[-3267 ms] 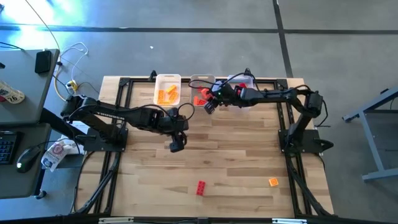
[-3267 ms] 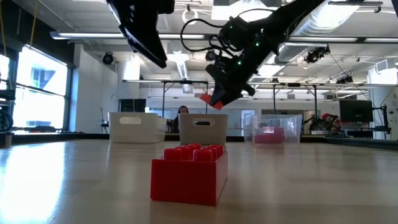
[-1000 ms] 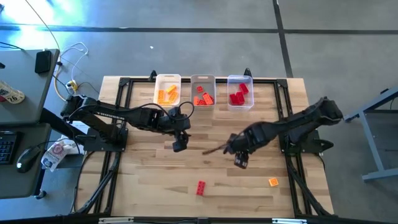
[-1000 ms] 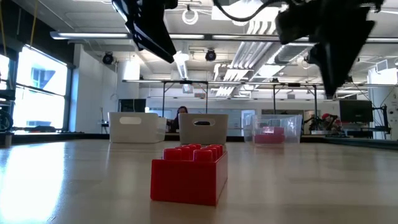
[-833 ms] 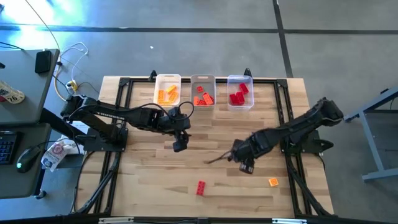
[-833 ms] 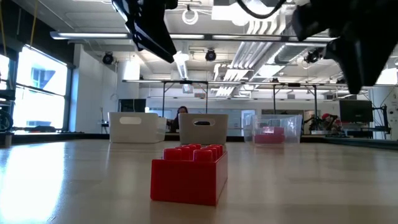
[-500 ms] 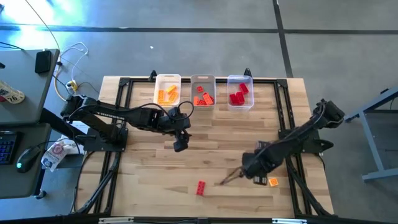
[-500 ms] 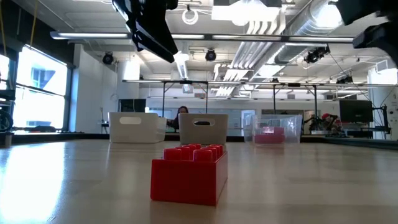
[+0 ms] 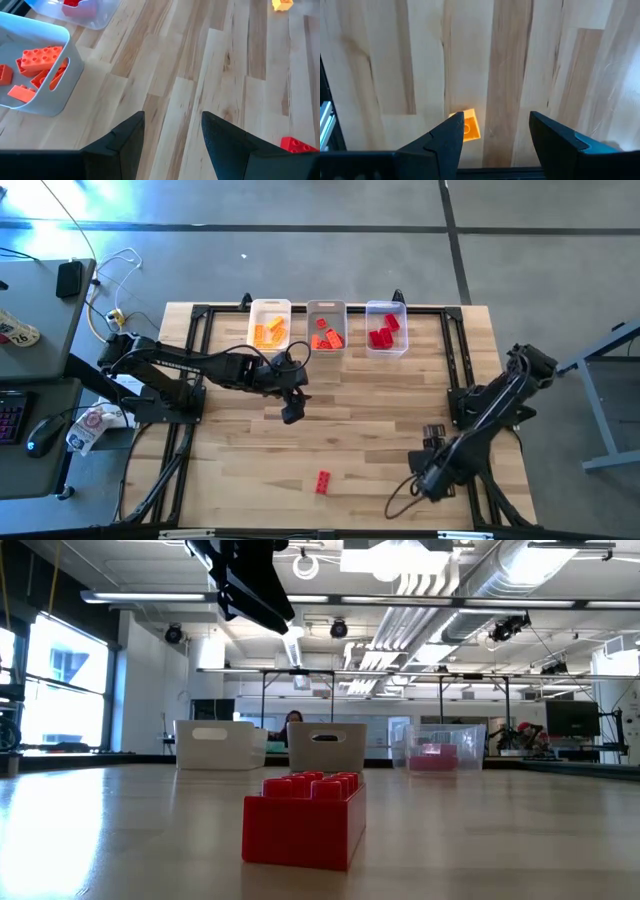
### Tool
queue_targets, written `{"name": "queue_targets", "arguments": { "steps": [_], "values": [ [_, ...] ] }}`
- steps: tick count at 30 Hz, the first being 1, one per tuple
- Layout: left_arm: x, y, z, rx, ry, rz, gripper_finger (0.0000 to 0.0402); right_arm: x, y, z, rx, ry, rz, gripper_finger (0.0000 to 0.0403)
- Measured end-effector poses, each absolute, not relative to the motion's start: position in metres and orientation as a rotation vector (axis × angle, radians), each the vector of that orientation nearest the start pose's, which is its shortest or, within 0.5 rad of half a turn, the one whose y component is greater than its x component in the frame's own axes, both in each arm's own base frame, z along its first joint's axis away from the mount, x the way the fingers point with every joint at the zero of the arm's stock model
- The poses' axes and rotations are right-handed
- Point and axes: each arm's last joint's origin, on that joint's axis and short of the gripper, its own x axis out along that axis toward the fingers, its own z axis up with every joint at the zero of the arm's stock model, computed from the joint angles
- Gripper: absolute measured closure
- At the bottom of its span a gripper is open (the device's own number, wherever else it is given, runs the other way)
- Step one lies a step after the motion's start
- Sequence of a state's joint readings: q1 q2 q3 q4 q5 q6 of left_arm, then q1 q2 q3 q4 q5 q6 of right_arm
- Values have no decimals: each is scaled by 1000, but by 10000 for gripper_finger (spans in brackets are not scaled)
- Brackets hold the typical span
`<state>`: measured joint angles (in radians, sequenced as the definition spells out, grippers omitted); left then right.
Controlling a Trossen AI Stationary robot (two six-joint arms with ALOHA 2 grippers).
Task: Sort & place blocks by color
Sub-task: Put the yellow game piece into the white bin
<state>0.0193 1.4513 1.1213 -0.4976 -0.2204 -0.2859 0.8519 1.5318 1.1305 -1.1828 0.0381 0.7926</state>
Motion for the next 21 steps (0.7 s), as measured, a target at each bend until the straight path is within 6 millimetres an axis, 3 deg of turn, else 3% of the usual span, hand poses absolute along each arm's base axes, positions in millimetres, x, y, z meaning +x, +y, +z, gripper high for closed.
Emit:
{"name": "queue_targets", "arguments": {
  "steps": [8,21],
  "values": [
    [305,12,272,-185,786,341,218,157,212,217,-166,1578,34,192],
    [304,12,272,-185,787,341,218,156,231,181,-216,1736,38,192]
  ]
}}
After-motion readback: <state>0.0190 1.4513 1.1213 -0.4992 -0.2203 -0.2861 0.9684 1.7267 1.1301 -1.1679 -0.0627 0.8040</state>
